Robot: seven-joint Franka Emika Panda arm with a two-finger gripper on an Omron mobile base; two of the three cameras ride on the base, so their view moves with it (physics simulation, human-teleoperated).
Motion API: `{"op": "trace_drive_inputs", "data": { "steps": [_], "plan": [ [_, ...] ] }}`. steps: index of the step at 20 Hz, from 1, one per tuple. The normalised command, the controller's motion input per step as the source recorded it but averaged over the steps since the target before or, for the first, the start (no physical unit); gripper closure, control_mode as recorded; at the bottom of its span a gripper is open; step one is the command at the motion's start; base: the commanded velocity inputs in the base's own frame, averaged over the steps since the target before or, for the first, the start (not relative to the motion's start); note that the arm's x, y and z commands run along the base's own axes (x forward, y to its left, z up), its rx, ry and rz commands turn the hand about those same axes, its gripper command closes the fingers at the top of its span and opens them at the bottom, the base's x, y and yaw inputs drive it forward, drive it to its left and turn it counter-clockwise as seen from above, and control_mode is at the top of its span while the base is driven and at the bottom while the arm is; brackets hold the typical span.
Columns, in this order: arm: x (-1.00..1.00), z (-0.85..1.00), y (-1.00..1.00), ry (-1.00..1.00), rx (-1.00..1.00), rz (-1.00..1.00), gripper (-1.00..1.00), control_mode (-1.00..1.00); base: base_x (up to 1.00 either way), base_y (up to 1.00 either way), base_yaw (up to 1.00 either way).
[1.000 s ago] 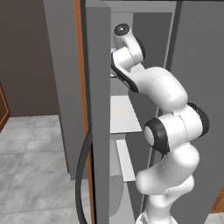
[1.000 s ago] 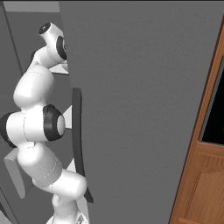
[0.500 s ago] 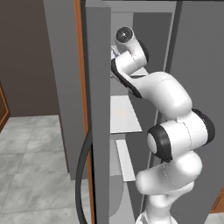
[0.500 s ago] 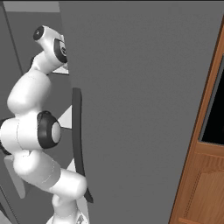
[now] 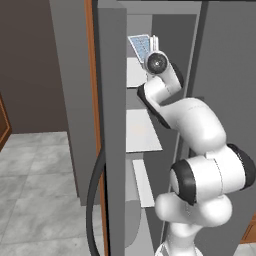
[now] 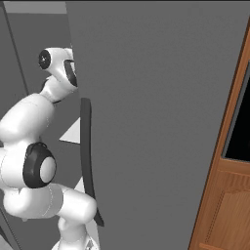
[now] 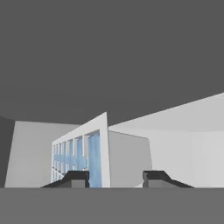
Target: Open the freezer door, pick up the ice cube tray from the freezer, and place it on the dining counter.
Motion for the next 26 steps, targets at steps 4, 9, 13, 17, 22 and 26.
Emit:
{"op": "trace_drive_inputs", "data": {
  "steps": [4, 9, 13, 17, 22, 26],
  "plan": [
    [-0.21, 0.05, 0.30, -0.01, 0.00, 0.00, 1.00, -1.00, 0.00, 0.00, 0.00],
    [-0.19, 0.26, 0.19, 0.00, 0.00, 0.00, 1.00, -1.00, 0.00, 0.00, 0.00],
    [-0.27, 0.30, 0.07, 0.00, 0.00, 0.00, 1.00, -1.00, 0.00, 0.00, 0.00],
    [-0.42, 0.24, 0.12, 0.00, 0.00, 0.00, 1.00, -1.00, 0.00, 0.00, 0.00],
    [-0.67, 0.09, 0.11, 0.00, 0.00, 0.00, 1.00, -1.00, 0.00, 0.00, 0.00],
    [-0.85, 0.08, 0.06, 0.00, 0.00, 0.00, 1.00, -1.00, 0.00, 0.00, 0.00]
  ]
}}
